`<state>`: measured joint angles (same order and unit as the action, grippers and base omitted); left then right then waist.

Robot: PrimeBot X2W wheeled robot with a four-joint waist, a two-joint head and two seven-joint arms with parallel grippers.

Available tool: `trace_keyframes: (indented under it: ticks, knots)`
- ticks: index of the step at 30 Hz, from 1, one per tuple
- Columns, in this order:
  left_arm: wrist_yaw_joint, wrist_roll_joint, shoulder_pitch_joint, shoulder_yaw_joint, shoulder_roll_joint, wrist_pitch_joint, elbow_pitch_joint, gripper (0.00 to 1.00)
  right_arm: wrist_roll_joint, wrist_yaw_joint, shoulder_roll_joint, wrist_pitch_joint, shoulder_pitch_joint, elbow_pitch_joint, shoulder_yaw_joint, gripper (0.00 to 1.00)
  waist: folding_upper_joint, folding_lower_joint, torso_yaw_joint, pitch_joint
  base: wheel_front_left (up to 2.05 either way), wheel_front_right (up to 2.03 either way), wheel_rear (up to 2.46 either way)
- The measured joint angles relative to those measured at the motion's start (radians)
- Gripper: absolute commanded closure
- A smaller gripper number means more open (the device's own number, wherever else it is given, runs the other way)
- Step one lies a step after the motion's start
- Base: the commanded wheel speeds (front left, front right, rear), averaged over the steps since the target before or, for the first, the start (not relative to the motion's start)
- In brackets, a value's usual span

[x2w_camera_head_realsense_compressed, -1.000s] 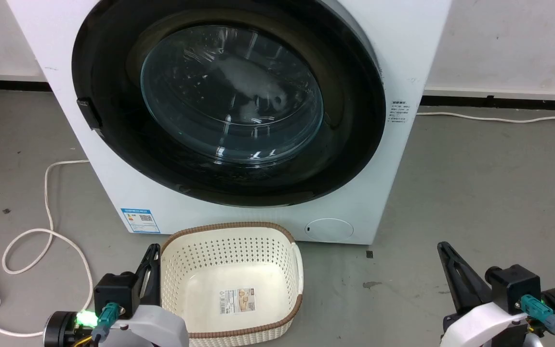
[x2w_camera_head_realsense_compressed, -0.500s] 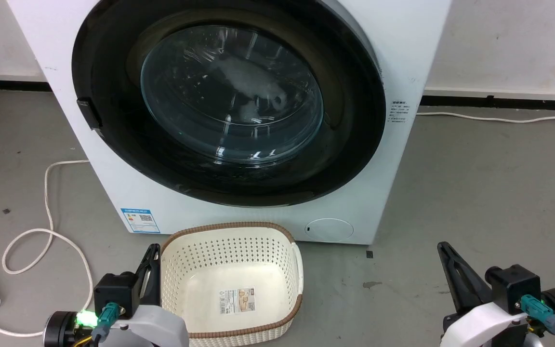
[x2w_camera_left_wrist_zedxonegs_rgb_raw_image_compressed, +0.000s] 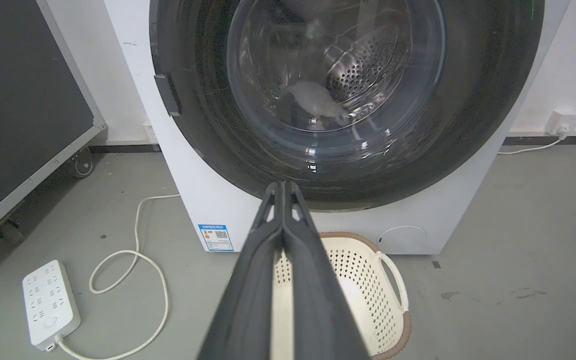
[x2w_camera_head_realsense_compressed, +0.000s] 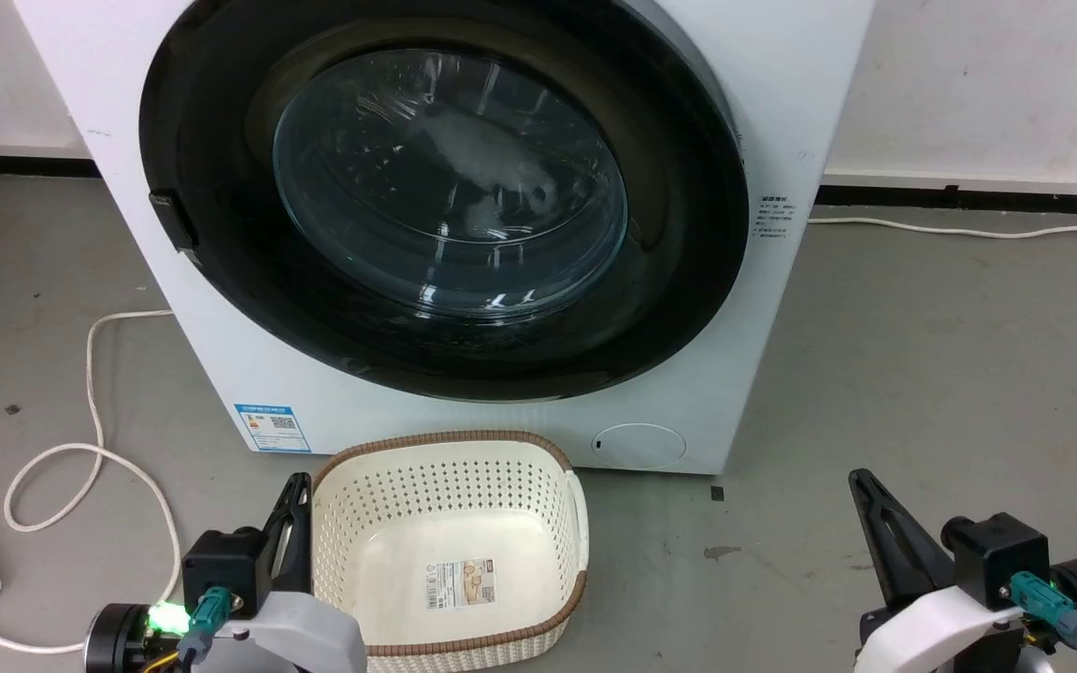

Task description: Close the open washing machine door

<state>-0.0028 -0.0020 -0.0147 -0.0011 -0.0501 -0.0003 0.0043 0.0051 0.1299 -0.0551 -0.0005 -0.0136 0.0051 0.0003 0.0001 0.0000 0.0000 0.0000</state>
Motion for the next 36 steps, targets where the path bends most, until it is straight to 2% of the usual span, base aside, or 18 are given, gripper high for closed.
trace_keyframes:
  ticks: [36]
  knots:
    - [0.0,0.0,0.0,0.0,0.0,0.0,0.0,1.0,0.0,0.0,0.0,0.0,0.0,0.0,0.0,1.0,0.0,0.0,0.0,0.0,0.0,0.0,0.0]
